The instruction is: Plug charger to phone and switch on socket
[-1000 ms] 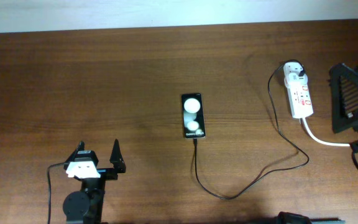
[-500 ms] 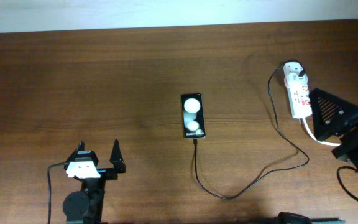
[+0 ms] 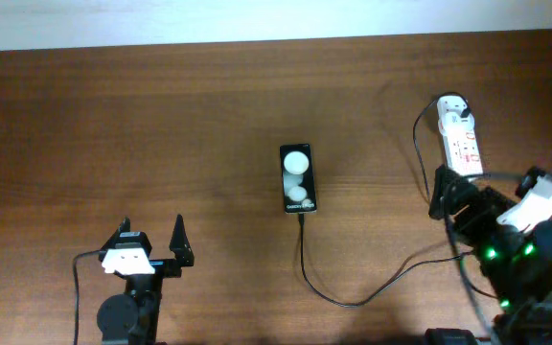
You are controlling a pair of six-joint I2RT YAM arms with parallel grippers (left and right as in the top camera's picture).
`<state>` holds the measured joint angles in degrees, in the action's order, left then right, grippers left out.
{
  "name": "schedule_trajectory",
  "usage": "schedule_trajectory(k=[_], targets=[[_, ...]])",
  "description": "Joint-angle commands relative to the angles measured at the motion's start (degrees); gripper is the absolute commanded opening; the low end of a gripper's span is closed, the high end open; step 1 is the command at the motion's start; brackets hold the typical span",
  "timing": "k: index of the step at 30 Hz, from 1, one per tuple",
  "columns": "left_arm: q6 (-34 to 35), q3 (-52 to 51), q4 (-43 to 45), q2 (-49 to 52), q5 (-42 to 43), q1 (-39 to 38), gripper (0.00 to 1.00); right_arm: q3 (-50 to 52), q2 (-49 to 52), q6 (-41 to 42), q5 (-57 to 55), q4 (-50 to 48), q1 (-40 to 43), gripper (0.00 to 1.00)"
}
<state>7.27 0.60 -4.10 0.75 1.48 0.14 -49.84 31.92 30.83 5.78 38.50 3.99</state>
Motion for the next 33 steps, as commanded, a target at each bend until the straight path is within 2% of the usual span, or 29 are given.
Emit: schedule_trajectory(k=[1, 6, 11, 15, 20, 24, 28, 30, 33], targets=[[-0.5, -0.07, -0.5, -0.09, 0.63, 0.24, 0.99, 11.06, -6.67, -0.59, -3.96, -2.27, -0.7, 0.99], [-0.5, -0.07, -0.5, -0.09, 0.63, 0.24, 0.99, 25.51, -20.33, -0.59, -6.1, -10.78, -0.7, 0.99], [-0.52, -0.07, -0.5, -0.09, 0.63, 0.24, 0.99, 34.07, -31.1, -0.57, -6.27, -16.87, -0.72, 0.99], [-0.5, -0.07, -0.5, -0.09, 0.63, 0.24, 0.99, 38.42, -31.74, -0.59, -6.56, -18.25, -0.72, 0.99], [-0.52, -0.07, -0.5, -0.09, 0.63, 0.24, 0.99, 46.86, -31.74, -0.59, -6.45, -33.18, -0.7, 0.99], [-0.52, -0.07, -0.5, -0.09, 0.63, 0.24, 0.99, 48.87, -31.74, -0.72, -6.51, -35.78, -0.7, 0.99], [-0.5, -0.07, -0.5, -0.09, 0.63, 0.24, 0.99, 49.53, -31.74, -12.72, -4.9, -34.38, -0.79, 0.98], [-0.52, -0.07, -0.5, -0.09, 0.63, 0.24, 0.99, 49.53, -31.74, -22.43, -4.74, -34.05, -1.75, 0.99], [-0.5, -0.07, -0.5, -0.09, 0.63, 0.24, 0.99, 49.53, -31.74, -30.53, -4.74, -34.03, -3.91, 0.99]])
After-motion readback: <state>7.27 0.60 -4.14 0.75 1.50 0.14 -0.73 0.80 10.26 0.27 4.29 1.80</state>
